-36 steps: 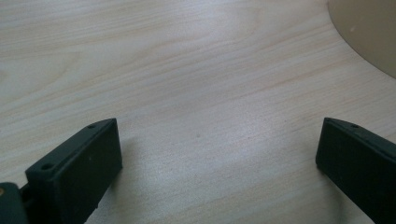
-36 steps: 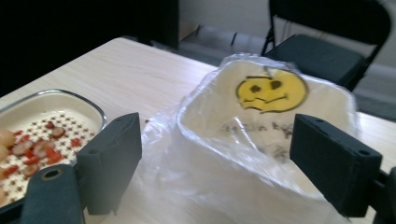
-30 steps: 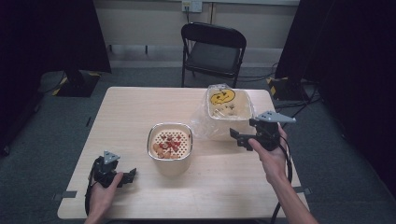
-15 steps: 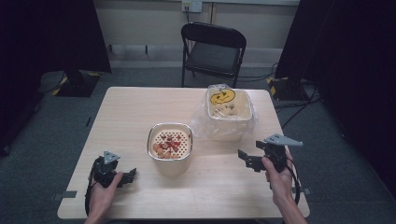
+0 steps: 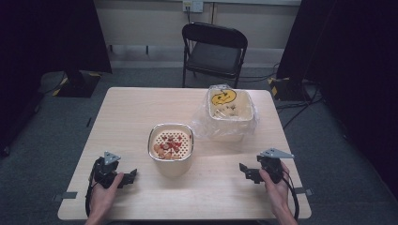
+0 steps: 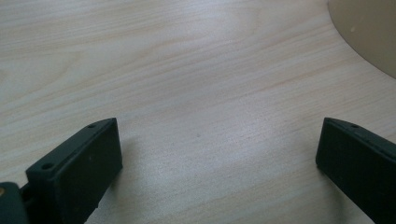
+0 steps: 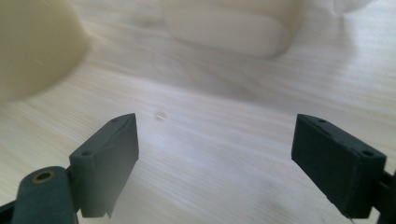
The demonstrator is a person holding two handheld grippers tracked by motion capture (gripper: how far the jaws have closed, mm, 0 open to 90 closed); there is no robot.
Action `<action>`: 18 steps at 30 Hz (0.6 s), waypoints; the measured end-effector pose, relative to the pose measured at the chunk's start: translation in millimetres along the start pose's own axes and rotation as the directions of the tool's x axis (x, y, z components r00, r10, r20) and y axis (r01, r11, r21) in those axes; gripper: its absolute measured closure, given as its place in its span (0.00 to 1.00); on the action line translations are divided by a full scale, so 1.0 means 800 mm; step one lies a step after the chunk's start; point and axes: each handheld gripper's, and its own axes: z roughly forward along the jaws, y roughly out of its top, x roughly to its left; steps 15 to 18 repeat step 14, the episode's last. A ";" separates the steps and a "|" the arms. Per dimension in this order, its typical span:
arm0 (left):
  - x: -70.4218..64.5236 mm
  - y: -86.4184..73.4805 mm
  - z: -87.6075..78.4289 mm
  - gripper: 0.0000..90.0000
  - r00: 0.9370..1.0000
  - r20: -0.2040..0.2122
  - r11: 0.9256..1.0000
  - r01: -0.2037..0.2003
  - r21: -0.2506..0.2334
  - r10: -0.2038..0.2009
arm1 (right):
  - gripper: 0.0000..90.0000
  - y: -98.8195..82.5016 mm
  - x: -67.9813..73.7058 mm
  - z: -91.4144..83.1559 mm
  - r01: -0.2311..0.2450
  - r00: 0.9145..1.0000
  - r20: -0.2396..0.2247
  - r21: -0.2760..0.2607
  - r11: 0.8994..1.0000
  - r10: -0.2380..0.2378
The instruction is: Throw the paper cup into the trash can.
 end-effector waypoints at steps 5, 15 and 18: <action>0.000 0.000 0.000 0.00 1.000 0.001 1.000 0.001 -0.001 -0.001 | 0.17 -0.015 -0.005 0.018 0.036 0.998 0.054 0.070 0.997 -0.040; 0.000 0.000 0.000 0.00 1.000 0.000 1.000 0.000 0.000 0.000 | 0.15 -0.027 -0.004 0.030 0.076 0.992 0.098 0.077 0.994 -0.083; 0.000 0.000 0.000 0.00 1.000 0.000 1.000 0.000 0.000 0.000 | 0.15 -0.027 -0.004 0.030 0.076 0.992 0.098 0.077 0.994 -0.083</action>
